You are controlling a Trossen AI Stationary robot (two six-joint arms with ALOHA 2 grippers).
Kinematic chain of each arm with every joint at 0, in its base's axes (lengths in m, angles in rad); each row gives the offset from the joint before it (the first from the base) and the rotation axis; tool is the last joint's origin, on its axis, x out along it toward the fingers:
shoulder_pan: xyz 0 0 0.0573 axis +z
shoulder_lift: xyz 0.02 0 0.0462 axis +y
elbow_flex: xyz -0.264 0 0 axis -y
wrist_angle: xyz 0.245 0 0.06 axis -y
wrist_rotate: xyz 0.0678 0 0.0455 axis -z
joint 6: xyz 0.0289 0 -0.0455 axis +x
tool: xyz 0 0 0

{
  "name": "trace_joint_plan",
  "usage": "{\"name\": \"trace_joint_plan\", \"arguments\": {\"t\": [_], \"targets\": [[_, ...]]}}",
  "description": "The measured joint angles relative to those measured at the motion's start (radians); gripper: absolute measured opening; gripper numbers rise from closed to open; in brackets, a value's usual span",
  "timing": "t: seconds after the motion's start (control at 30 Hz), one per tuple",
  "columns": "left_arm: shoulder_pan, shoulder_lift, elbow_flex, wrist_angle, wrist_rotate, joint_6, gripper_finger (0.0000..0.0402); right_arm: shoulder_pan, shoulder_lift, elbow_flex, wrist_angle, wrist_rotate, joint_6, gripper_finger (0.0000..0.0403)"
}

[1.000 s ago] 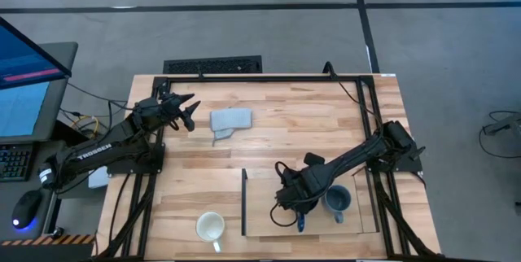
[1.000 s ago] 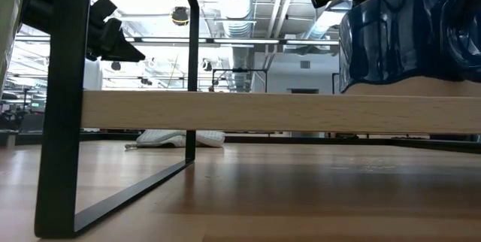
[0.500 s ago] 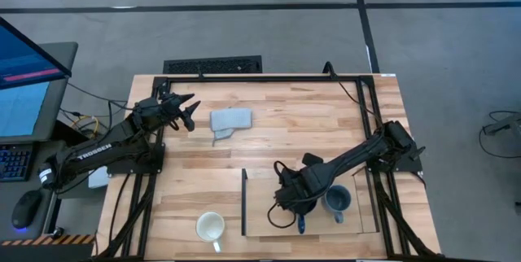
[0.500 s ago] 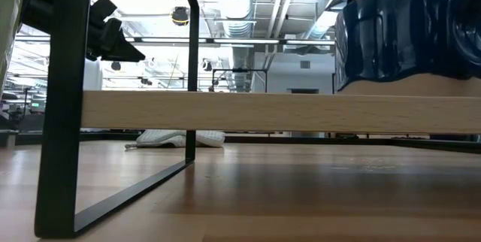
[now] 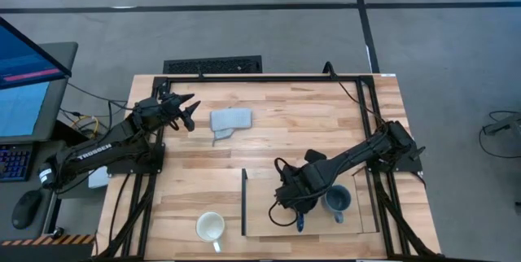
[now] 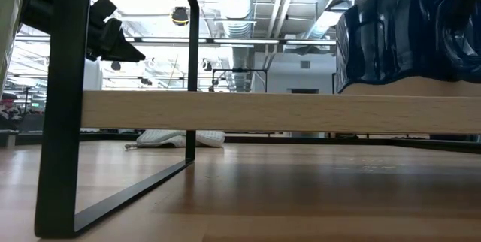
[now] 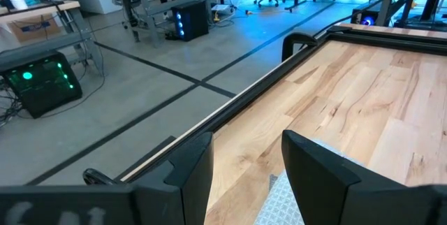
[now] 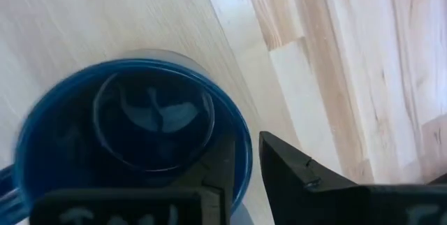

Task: Stack small to large cups/mugs on shelf
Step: Put the blue mug on the shelf, then put the green mug on the shelf

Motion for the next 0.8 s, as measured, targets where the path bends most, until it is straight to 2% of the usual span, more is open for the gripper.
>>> {"name": "trace_joint_plan", "arguments": {"t": [0.23,0.47,0.6,0.8], "targets": [[0.000,0.000,0.000,-0.002,0.000,0.000,0.0163,0.000,0.000,0.092,-0.093,0.023,0.000,0.0089],[0.000,0.000,0.000,-0.001,0.000,0.000,0.0163,-0.005,-0.011,0.161,-0.084,0.151,-0.108,0.0087],[0.000,0.000,0.000,-0.001,0.000,0.000,0.0163,-0.029,-0.010,0.172,-0.059,0.157,-0.119,0.0086],[0.000,0.000,0.000,-0.003,0.002,-0.005,0.0163,-0.089,-0.010,0.173,-0.011,0.152,-0.226,0.0086]]}}
